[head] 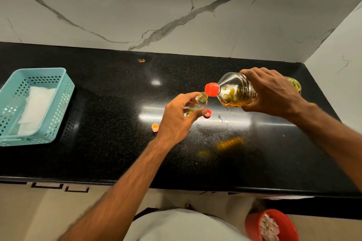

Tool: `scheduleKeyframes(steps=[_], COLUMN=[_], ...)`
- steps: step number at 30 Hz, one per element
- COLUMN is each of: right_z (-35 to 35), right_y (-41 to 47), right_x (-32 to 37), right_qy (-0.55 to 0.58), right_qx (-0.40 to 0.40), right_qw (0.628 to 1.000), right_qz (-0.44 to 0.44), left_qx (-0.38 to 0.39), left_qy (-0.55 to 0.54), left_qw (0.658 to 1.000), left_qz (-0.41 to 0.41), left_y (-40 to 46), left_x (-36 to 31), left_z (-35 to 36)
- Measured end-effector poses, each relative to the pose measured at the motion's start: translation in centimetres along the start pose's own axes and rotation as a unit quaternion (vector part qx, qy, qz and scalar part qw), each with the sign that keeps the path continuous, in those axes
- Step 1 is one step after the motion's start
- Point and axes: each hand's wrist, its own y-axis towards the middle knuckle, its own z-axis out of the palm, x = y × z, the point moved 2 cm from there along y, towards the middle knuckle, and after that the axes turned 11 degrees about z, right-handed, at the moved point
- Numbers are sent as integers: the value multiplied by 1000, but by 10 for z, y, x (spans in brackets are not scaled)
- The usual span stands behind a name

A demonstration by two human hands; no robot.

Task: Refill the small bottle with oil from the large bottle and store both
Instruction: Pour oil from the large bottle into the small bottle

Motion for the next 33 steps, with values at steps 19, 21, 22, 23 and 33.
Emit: scheduleKeyframes(steps=[19, 21, 22, 23, 33], right_z=[-9, -10, -11, -12, -16], right_y=[4, 5, 5, 6, 8], right_x=[0, 0, 0, 0, 3], right_qy=[-21, -23, -25, -27, -37], right_qx=[14, 15, 15, 13, 8], right_qw=[1000, 1000, 1000, 1000, 999], right_qz=[-3, -2, -3, -4, -11], left_qx=[2, 3, 3, 2, -4], left_qy=[-1, 2, 2, 1, -7], left_qw=[1000, 1000, 1000, 1000, 1000], left_qz=[0, 2, 2, 2, -4], left_y=[1, 1, 1, 1, 1], left_x=[-1, -2, -2, -2, -1], left_z=[0, -1, -1, -1, -1])
